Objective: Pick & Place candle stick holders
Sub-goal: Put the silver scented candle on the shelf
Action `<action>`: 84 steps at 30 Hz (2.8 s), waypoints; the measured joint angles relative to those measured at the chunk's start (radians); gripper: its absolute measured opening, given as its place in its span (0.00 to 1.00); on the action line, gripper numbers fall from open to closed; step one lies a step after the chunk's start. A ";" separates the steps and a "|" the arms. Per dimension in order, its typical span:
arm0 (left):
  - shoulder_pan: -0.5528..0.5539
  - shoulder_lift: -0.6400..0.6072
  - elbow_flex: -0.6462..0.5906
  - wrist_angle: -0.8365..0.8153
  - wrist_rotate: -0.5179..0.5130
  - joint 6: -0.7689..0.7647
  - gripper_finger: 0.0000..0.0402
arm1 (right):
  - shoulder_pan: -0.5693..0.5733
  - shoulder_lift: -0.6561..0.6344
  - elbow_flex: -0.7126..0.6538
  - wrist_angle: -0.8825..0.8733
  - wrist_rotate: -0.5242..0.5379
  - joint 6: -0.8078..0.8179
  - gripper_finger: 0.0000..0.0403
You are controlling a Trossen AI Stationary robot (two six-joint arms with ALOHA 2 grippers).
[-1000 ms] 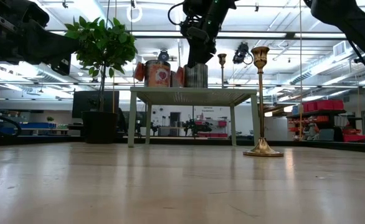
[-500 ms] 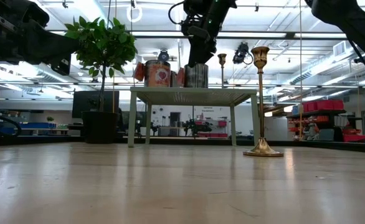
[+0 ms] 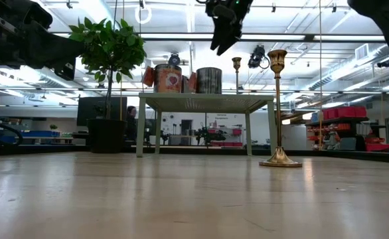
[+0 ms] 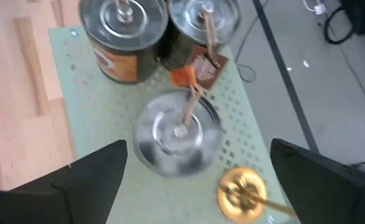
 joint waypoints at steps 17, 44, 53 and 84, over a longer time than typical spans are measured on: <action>0.000 0.000 0.000 0.000 0.000 0.000 0.07 | 0.002 -0.020 -0.115 -0.143 0.036 0.027 0.73; 0.000 0.000 0.000 0.000 0.000 0.000 0.07 | 0.035 -0.022 -0.210 -0.080 0.155 0.026 0.25; 0.000 0.000 0.000 0.000 0.000 -0.001 0.07 | 0.028 -0.022 -0.210 -0.033 0.155 0.027 0.15; 0.000 0.000 0.000 0.000 0.000 0.000 0.07 | 0.010 -0.023 -0.389 0.052 0.161 0.155 0.00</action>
